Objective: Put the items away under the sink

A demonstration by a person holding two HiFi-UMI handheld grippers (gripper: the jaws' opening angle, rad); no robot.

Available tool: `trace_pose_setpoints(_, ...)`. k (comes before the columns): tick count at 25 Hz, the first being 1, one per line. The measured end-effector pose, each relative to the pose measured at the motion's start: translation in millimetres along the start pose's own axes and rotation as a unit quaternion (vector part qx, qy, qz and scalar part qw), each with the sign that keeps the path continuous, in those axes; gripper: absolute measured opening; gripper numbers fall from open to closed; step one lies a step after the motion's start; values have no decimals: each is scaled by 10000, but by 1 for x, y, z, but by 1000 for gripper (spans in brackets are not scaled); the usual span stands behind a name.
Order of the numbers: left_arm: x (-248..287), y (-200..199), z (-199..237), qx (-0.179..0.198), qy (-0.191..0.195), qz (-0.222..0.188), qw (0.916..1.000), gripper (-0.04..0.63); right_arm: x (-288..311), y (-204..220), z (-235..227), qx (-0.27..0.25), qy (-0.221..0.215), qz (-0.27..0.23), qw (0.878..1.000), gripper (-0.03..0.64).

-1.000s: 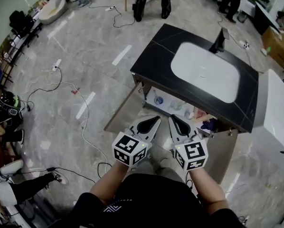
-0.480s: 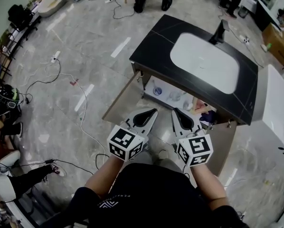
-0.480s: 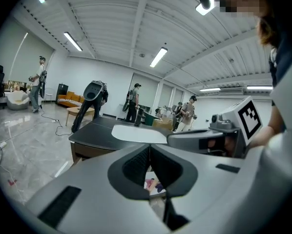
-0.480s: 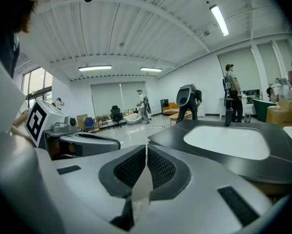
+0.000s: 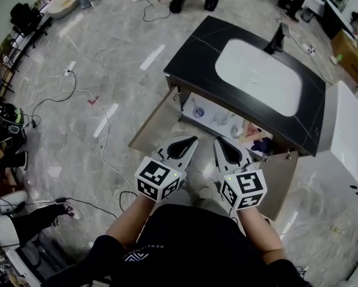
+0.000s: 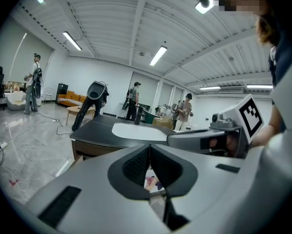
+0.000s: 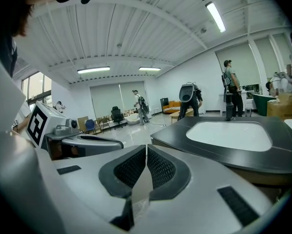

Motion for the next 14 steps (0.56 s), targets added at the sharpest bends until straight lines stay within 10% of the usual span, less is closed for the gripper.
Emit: trace_pose_setpoints(14,-2,-9,14,107,-153,-14,9998,11,6,-5,-4,32,-145,90,9998,40)
Point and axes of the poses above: the fingertips, and each gripper's own axes: x forward along the fingers, z to its left, y out of its underside, the point moved 9 cm from there along -x, backward along the fingers, and after that the axes turned 14 degrees about -z, right-handed, at the moved point
